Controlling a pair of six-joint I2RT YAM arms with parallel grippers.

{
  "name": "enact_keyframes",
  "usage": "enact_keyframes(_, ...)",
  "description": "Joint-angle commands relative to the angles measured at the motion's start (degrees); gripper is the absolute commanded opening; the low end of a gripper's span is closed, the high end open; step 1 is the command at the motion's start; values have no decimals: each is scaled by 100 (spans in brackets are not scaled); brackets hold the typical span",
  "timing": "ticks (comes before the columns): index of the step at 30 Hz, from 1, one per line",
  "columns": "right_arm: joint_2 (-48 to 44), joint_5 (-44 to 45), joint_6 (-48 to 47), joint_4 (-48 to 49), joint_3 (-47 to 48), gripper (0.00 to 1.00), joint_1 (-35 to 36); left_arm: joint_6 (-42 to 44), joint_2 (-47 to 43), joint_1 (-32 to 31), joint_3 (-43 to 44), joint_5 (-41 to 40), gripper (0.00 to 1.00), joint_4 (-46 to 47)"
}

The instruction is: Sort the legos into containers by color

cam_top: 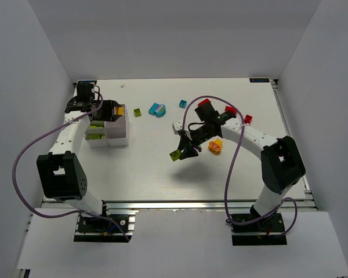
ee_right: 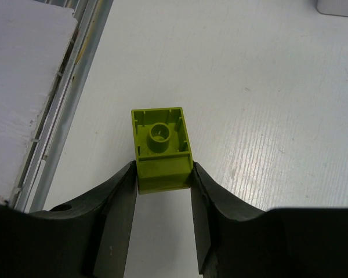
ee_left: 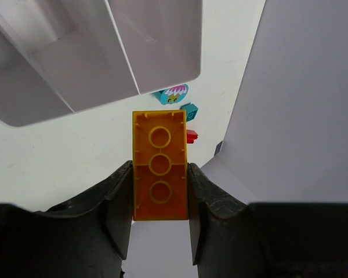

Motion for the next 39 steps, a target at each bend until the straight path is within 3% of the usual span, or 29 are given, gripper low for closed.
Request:
enact_keyframes(1,-252,-126,65,116,-44,0,-46,-137,29,34,250,76,0,134)
enact_keyframes(9,-279,-135,65,125,-61,0,-82,-199,337,95,373,-134,0,178)
enact_keyframes(13,-296,-135,65,125,-79,0,-117,-234,389,156,356,-257,5,248)
enact_keyframes(20,-314,-153,65,125,-70,0,-143,-348,495,200,303,-293,20,293)
enact_keyframes(28,-279,-161,65,90,-26,0,-152,-480,618,227,373,-302,49,407)
enact_keyframes(34,-287,-161,65,72,-35,0,-152,-463,723,244,531,-293,63,354)
enact_keyframes(39,-296,-161,65,72,-53,0,-161,-436,662,253,514,-258,64,337)
